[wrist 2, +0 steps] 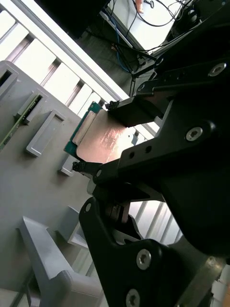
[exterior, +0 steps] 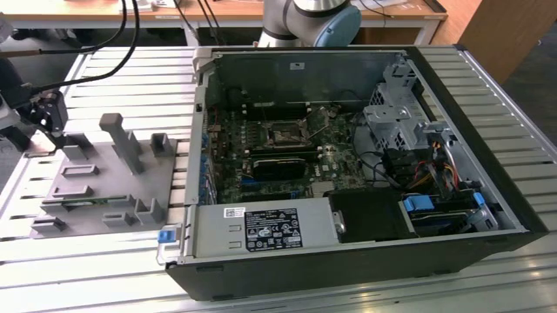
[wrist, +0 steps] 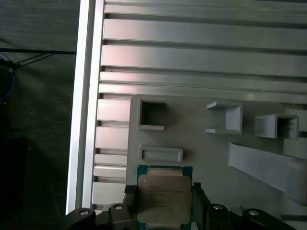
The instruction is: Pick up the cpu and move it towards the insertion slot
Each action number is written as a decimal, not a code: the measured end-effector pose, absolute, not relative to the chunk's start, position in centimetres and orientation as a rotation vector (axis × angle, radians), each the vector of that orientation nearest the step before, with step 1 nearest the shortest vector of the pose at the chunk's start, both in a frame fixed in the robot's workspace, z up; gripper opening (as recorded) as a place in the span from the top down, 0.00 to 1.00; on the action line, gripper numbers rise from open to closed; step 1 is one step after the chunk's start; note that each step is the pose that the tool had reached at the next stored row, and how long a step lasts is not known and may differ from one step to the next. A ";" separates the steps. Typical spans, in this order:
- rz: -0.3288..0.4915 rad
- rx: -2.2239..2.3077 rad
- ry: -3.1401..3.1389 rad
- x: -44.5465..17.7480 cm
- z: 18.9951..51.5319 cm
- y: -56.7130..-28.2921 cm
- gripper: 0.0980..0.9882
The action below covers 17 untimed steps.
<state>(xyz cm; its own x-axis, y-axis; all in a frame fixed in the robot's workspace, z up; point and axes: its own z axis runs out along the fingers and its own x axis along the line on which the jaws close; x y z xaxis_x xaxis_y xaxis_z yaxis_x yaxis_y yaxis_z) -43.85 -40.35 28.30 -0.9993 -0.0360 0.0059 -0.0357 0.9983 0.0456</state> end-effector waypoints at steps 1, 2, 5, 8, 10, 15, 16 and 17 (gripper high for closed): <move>-0.071 0.056 -3.134 -43.9 28.4 -40.3 0.50; -0.071 0.056 -3.134 -43.9 28.6 -40.3 0.50; -0.071 0.056 -3.134 -43.9 29.0 -40.3 0.50; -0.071 0.056 -3.134 -43.9 29.4 -40.3 0.50; -0.071 0.056 -3.134 -43.9 29.6 -40.3 0.50; -0.071 0.056 -3.134 -43.9 30.3 -40.3 0.50; -0.071 0.056 -3.134 -43.9 30.4 -40.3 0.50; -0.071 0.056 -3.133 -43.9 30.5 -40.3 0.50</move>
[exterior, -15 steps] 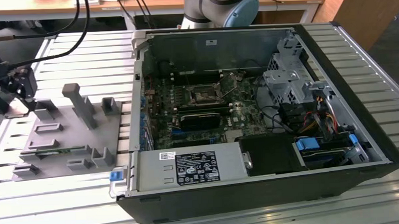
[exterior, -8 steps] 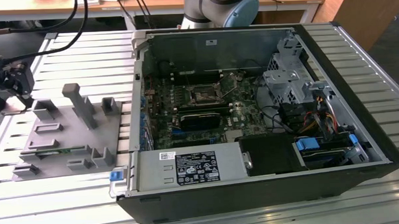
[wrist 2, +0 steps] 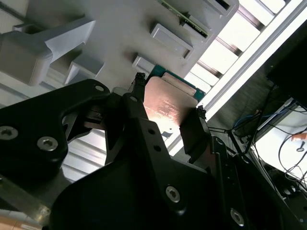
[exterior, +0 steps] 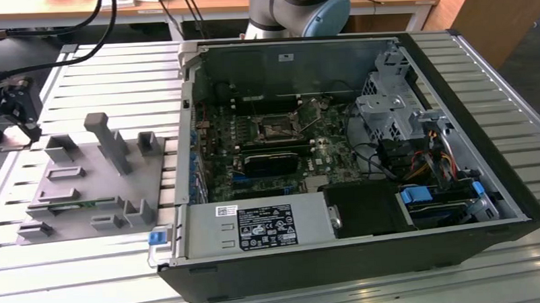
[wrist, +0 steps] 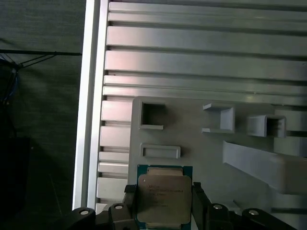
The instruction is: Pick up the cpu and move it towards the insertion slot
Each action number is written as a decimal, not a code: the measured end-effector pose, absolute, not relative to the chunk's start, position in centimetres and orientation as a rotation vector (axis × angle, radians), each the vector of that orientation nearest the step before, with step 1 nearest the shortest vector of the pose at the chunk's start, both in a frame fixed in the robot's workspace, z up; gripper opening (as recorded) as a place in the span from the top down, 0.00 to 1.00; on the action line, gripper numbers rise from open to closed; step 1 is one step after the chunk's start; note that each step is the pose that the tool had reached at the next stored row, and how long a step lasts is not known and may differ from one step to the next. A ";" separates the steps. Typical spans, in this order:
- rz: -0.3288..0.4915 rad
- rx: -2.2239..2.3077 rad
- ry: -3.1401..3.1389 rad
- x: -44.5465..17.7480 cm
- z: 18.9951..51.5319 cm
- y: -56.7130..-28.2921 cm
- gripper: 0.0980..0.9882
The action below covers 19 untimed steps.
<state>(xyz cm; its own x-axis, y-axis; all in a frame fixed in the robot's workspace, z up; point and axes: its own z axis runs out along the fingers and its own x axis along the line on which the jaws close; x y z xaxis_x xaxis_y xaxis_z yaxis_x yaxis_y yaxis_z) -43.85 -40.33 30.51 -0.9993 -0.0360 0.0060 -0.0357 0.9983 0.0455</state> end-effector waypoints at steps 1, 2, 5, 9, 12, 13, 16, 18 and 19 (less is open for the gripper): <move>-0.071 0.056 -3.134 -43.9 30.6 -40.3 0.50; -0.071 0.056 -3.134 -43.9 30.8 -40.3 0.50; -0.071 0.056 -3.133 -43.9 31.1 -40.3 0.50; -0.071 0.056 -3.134 -43.9 31.7 -40.3 0.50; -0.071 0.056 -3.134 -43.9 32.1 -40.3 0.50; -0.071 0.056 -3.134 -43.9 32.2 -40.3 0.50; -0.071 0.056 -3.134 -43.9 32.6 -40.3 0.50; -0.071 0.056 -3.133 -43.9 32.9 -40.3 0.50; -0.071 0.056 -3.134 -43.9 33.0 -40.3 0.50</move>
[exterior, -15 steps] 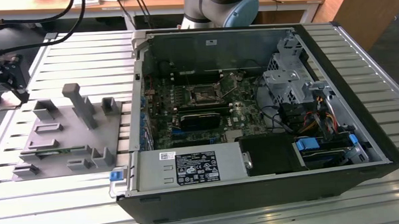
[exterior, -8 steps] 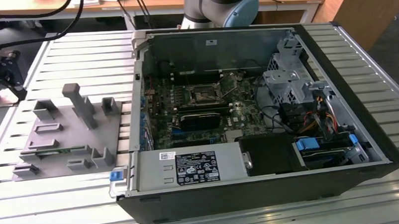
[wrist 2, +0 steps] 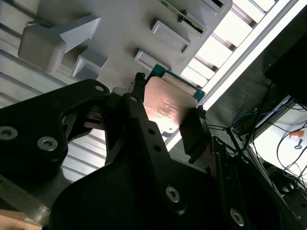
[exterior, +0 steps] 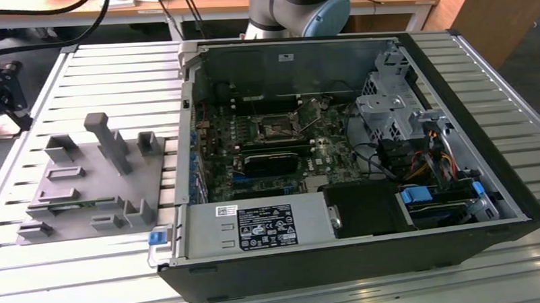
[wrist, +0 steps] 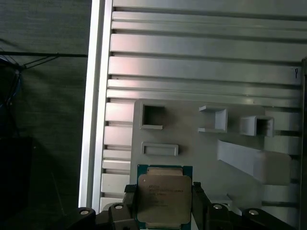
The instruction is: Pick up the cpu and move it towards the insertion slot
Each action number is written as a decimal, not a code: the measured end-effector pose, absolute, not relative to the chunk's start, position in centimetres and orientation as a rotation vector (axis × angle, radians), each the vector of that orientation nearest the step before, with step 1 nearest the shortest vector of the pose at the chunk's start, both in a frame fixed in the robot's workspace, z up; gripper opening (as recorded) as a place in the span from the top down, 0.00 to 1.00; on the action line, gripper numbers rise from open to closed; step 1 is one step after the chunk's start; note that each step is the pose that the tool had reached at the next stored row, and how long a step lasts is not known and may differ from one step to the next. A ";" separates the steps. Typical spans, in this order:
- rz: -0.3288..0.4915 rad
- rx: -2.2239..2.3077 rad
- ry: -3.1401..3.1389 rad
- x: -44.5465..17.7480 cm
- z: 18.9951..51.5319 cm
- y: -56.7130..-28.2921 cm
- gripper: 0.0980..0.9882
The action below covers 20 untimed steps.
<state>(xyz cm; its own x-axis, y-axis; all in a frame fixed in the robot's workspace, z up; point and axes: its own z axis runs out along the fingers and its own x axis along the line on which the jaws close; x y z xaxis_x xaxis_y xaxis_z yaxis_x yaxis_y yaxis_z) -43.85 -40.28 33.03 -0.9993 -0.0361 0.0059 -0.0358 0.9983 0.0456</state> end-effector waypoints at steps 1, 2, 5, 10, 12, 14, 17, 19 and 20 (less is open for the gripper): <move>-0.071 0.056 -3.133 -43.9 33.2 -40.3 0.50; -0.071 0.056 -3.134 -43.9 33.3 -40.3 0.50; -0.071 0.056 -3.134 -43.9 33.8 -40.3 0.50; -0.071 0.056 -3.133 -43.9 34.5 -40.2 0.50; -0.071 0.056 -3.134 -43.9 34.8 -40.2 0.50; -0.071 0.056 -3.134 -43.9 35.1 -40.2 0.50; -0.071 0.056 -3.134 -43.9 35.6 -40.1 0.50; -0.071 0.056 -3.134 -43.9 35.9 -40.1 0.50; -0.071 0.056 -3.133 -43.9 36.1 -40.1 0.50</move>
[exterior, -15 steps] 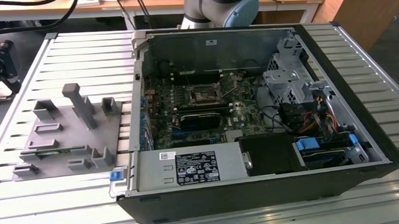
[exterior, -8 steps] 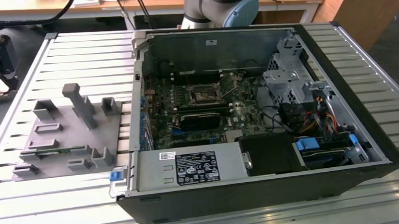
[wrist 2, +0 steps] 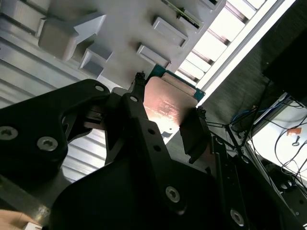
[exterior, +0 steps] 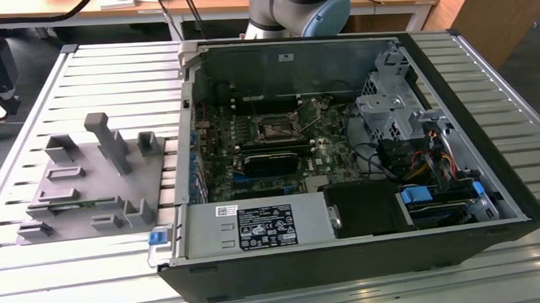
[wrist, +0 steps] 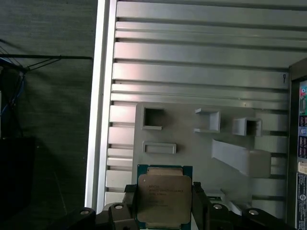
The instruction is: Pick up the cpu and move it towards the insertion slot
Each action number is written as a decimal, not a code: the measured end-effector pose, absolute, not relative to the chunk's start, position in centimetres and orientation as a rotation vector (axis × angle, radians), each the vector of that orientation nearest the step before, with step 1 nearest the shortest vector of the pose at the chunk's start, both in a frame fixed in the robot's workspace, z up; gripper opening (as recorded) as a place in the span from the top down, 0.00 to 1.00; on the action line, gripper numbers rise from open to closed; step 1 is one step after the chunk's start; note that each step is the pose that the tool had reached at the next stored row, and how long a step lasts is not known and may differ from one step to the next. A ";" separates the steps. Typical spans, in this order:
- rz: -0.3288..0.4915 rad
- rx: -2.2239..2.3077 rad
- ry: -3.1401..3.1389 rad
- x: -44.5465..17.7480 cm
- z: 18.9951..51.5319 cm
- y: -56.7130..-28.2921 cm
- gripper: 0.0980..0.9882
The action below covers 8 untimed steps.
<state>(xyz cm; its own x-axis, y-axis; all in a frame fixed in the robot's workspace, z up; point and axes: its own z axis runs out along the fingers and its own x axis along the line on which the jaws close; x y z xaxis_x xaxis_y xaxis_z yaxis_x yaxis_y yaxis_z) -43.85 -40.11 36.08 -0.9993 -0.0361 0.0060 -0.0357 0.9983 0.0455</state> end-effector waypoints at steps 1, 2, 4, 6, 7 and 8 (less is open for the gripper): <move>-0.071 0.056 -3.134 -43.9 36.2 -40.1 0.50; -0.071 0.056 -3.134 -43.9 36.4 -40.1 0.50; -0.071 0.056 -3.133 -43.9 36.6 -40.1 0.50; -0.071 0.056 -3.133 -43.9 36.9 -40.1 0.50; -0.071 0.056 -3.134 -43.8 36.9 -40.0 0.50; -0.071 0.056 -3.134 -43.8 36.9 -40.0 0.50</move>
<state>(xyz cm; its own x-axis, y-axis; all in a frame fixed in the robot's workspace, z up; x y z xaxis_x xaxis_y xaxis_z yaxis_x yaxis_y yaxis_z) -43.76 -40.04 36.93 -0.9993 -0.0360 0.0057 -0.0357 0.9983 0.0457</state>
